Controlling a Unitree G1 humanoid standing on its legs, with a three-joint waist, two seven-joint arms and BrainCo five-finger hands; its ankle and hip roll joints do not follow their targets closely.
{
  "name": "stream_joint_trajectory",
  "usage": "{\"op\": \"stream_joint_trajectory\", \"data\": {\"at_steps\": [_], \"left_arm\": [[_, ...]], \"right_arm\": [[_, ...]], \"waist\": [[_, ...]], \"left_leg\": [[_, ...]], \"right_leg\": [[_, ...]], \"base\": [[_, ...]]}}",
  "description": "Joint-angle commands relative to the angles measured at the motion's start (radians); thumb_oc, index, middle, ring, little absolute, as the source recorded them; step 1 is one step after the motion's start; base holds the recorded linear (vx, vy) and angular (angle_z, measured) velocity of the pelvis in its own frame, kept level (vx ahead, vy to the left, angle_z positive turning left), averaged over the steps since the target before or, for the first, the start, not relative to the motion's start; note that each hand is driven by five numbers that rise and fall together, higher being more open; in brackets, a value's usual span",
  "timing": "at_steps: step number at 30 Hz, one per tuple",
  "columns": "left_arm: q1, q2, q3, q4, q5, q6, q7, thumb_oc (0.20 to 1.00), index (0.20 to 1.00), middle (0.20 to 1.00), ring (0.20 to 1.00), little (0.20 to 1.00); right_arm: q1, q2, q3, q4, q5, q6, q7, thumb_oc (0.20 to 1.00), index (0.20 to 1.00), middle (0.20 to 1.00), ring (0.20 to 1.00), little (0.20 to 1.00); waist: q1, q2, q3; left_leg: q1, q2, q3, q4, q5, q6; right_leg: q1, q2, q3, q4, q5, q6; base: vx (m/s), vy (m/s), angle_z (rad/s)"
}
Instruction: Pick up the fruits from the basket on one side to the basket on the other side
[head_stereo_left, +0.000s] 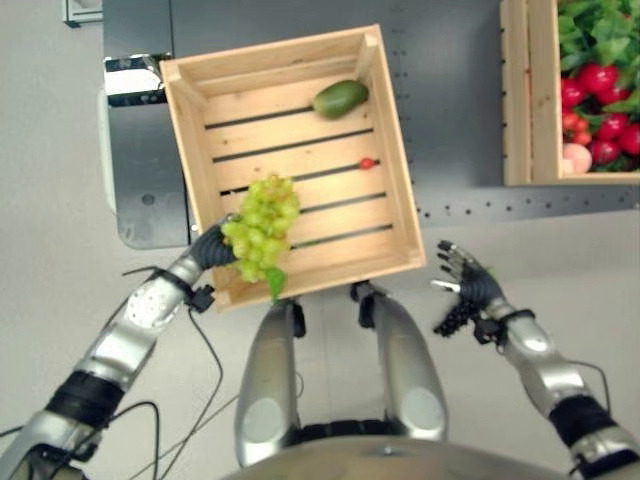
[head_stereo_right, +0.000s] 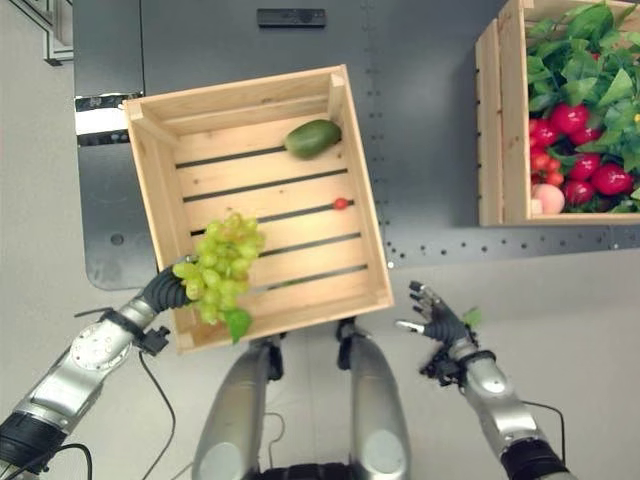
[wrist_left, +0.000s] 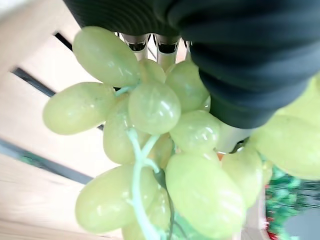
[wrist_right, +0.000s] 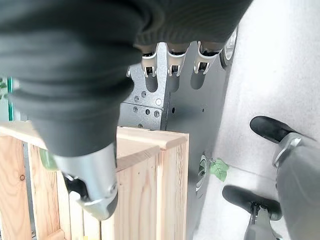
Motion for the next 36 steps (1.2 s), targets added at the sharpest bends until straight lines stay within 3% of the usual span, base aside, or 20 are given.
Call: {"op": "stream_joint_trajectory", "data": {"at_steps": [1, 7, 15, 22, 31, 36], "left_arm": [[-0.026, -0.026, 0.019, -0.123, -0.116, -0.068, -0.026, 0.2, 0.2, 0.2, 0.2, 0.2], [-0.08, -0.037, -0.02, -0.184, -0.277, -0.06, -0.09, 0.2, 0.2, 0.2, 0.2, 0.2], [-0.131, -0.094, -0.082, -0.221, -0.469, -0.023, -0.128, 0.2, 0.2, 0.2, 0.2, 0.2], [-0.126, -0.071, -0.107, -0.283, -0.596, 0.022, -0.205, 0.2, 0.2, 0.2, 0.2, 0.2], [-0.156, -0.011, -0.159, -0.302, -0.682, 0.035, -0.234, 0.2, 0.2, 0.2, 0.2, 0.2], [-0.17, 0.025, -0.192, -0.321, -0.712, 0.04, -0.239, 0.2, 0.2, 0.2, 0.2, 0.2]], "right_arm": [[-0.002, -0.067, 0.007, -0.069, 0.036, -0.018, 0.041, 1.0, 1.0, 1.0, 1.0, 1.0], [-0.064, -0.138, 0.063, -0.09, 0.109, 0.012, 0.136, 1.0, 1.0, 1.0, 1.0, 1.0], [-0.102, -0.163, 0.057, -0.161, 0.128, 0.015, 0.14, 1.0, 1.0, 1.0, 1.0, 1.0], [-0.109, -0.225, 0.039, -0.27, 0.178, 0.037, 0.204, 1.0, 1.0, 1.0, 1.0, 1.0], [-0.161, -0.196, 0.037, -0.379, 0.387, 0.054, 0.244, 1.0, 1.0, 1.0, 1.0, 1.0], [-0.18, -0.136, 0.095, -0.423, 0.528, 0.077, 0.27, 1.0, 1.0, 1.0, 1.0, 1.0]], "waist": [[-0.016, 0.022, -0.024], [-0.011, 0.025, -0.047], [-0.01, 0.024, -0.109], [-0.009, 0.021, -0.227], [-0.003, 0.012, -0.367], [0.009, 0.007, -0.44]], "left_leg": [[0.04, -0.03, -0.025, 0.068, -0.127, 0.007], [0.098, -0.032, -0.025, 0.044, -0.126, 0.003], [0.19, -0.033, -0.025, -0.002, -0.125, -0.002], [0.307, -0.042, -0.026, -0.086, -0.112, -0.006], [0.41, -0.04, -0.023, -0.152, -0.107, -0.014], [0.475, -0.04, -0.022, -0.191, -0.109, -0.016]], "right_leg": [[0.021, 0.007, -0.019, -0.043, 0.022, 0.079], [0.072, 0.003, -0.023, -0.057, 0.023, 0.082], [0.16, 0.006, -0.035, -0.092, 0.027, 0.088], [0.289, 0.022, -0.053, -0.181, 0.035, 0.097], [0.403, 0.041, -0.075, -0.25, 0.027, 0.101], [0.469, 0.049, -0.081, -0.282, 0.016, 0.103]], "base": [[0.0, 0.0, 0.0], [0.0, 0.0, 0.0], [0.04, -0.014, 0.01], [0.07, -0.022, 0.04], [0.08, -0.023, 0.07], [0.09, -0.02, 0.05]]}}
